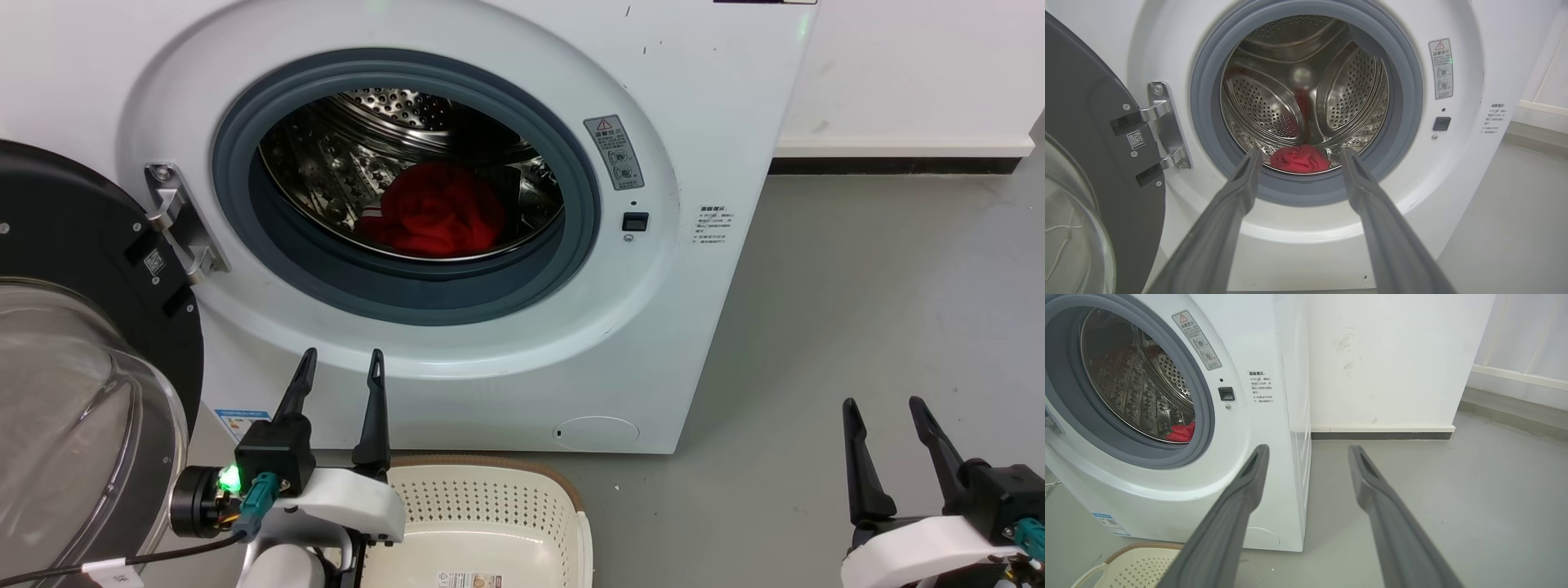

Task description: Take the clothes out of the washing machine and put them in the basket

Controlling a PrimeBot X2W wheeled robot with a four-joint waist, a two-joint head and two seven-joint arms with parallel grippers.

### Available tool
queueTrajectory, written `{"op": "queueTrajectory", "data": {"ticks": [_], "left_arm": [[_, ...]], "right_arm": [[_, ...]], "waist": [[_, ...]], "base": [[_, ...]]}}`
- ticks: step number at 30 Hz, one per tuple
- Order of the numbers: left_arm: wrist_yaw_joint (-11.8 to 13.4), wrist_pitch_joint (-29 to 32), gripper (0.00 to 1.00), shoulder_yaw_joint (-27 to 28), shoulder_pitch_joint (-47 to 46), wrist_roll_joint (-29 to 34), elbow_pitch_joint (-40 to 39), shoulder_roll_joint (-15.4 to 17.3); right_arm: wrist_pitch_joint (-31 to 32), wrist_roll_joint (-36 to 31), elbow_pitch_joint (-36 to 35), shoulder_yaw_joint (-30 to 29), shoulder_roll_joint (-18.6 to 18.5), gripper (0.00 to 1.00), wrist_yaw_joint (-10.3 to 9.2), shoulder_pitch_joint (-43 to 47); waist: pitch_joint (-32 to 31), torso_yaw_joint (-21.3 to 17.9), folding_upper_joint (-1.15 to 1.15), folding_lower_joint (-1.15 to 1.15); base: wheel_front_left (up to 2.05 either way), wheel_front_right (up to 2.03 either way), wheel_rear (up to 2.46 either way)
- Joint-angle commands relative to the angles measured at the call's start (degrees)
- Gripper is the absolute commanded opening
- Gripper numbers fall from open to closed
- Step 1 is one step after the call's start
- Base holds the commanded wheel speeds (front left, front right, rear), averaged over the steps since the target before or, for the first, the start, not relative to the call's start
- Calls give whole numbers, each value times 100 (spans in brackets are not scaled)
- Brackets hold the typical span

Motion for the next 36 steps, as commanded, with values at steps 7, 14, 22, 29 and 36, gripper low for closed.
{"op": "queueTrajectory", "data": {"ticks": [7, 14, 22, 29, 36], "left_arm": [[25, -106, 100, 53, 5, 308, 33, -27], [-9, -173, 100, 114, 1, 544, 72, -73], [-85, -187, 100, 179, 11, 568, 168, -125], [-164, -186, 100, 244, 41, 537, 264, -179], [-222, -187, 100, 299, 30, 540, 321, -222]], "right_arm": [[-59, -310, -62, 7, 2, 100, -2, 52], [-96, -566, -73, 12, 3, 100, -2, 92], [-110, -580, -22, 41, 3, 100, -3, 82], [-117, -561, 17, 45, 3, 100, -3, 88], [-120, -570, 11, 34, 3, 100, -3, 76]], "waist": [[-2, -10, 0, 0], [6, -5, 0, 0], [18, -8, 0, 0], [13, -9, 0, 0], [11, -5, 0, 0]], "base": [[0, 0, 0], [0, 0, 0], [0, 0, 0], [0, 0, 0], [0, 0, 0]]}}
